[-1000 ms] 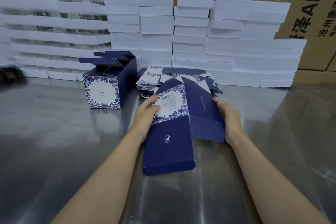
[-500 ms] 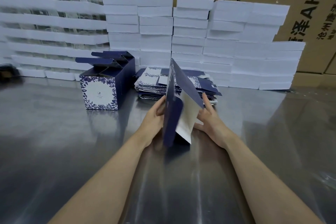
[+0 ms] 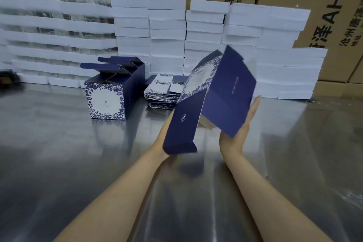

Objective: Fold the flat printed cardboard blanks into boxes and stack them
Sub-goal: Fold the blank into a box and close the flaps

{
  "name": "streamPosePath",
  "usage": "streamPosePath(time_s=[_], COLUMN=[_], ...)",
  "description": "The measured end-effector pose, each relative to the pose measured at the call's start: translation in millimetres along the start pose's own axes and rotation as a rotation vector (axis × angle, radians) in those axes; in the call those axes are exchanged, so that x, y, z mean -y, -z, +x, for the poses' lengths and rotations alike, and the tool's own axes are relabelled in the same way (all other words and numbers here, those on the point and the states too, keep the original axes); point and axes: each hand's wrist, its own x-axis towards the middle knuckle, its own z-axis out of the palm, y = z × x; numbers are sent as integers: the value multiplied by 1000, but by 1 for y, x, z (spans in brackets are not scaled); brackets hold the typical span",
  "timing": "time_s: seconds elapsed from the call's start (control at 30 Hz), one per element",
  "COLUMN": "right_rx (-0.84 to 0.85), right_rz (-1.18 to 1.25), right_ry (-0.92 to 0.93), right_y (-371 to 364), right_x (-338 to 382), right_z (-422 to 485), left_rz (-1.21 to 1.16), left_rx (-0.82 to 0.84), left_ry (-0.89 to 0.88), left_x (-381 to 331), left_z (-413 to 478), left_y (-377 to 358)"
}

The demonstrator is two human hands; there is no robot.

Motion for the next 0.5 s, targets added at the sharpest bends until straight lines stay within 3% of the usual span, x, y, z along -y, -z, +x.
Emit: streamPosePath(time_s=[0.1,0.17,0.27,0.37,0.43,0.5], right_rx=[-167,-315,-362,-322,-133,99], right_rz=[38,-116,-359,-557,-653,-762], right_ry=[80,181,302,336,531,684], right_y=[0,8,20,16,11,6], right_x=[12,17,16,5,-8,-20], right_z=[5,11,16,7,0,0], left_rz=[-123,-159,-129,-318,-336,-327], left_rx=[-132,-239,-327,-73,159,247], left_ry=[-60,-39,-22,3,37,75], left_x=[1,0,-7,-11,-9,-10], left_z=[5,7,6,1,-1,-6], left_y=[-2,2,14,10,-1,-11])
